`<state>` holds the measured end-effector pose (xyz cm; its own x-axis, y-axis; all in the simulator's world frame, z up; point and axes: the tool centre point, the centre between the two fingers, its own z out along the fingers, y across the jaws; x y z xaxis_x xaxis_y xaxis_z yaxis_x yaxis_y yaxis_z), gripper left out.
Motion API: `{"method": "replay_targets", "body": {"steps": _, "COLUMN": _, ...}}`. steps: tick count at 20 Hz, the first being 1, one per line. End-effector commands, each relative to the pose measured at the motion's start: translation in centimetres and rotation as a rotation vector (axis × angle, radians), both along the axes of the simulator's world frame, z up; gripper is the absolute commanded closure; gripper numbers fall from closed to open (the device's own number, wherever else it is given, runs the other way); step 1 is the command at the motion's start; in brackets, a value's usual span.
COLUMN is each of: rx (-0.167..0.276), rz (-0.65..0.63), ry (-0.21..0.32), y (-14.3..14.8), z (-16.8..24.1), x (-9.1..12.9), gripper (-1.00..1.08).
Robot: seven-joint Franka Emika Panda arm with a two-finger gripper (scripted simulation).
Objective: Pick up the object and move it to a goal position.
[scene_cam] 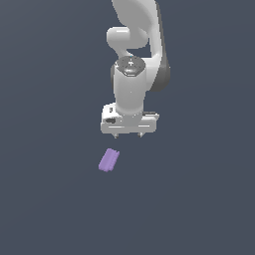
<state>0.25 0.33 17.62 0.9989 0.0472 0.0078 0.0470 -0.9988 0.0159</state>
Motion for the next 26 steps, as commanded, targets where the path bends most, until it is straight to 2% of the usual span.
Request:
{"method": "replay_targets", "body": {"steps": 1, "rx": 0.0, "rz": 0.0, "ry": 0.0, "y": 0.0, "z": 0.0, "x": 0.0, "gripper": -0.92}}
{"method": "replay_targets", "body": {"steps": 16, "rx": 0.016, "rz": -0.014, "ry": 0.018, "y": 0.8, "z": 0.5, "x": -0.8, "gripper": -0.92}}
{"method": "replay_targets", "body": {"steps": 26, "rx": 0.024, "rz": -0.121, "ry": 0.016, "y": -1.9, "z": -2.8, "x": 0.9, "gripper": -0.92}}
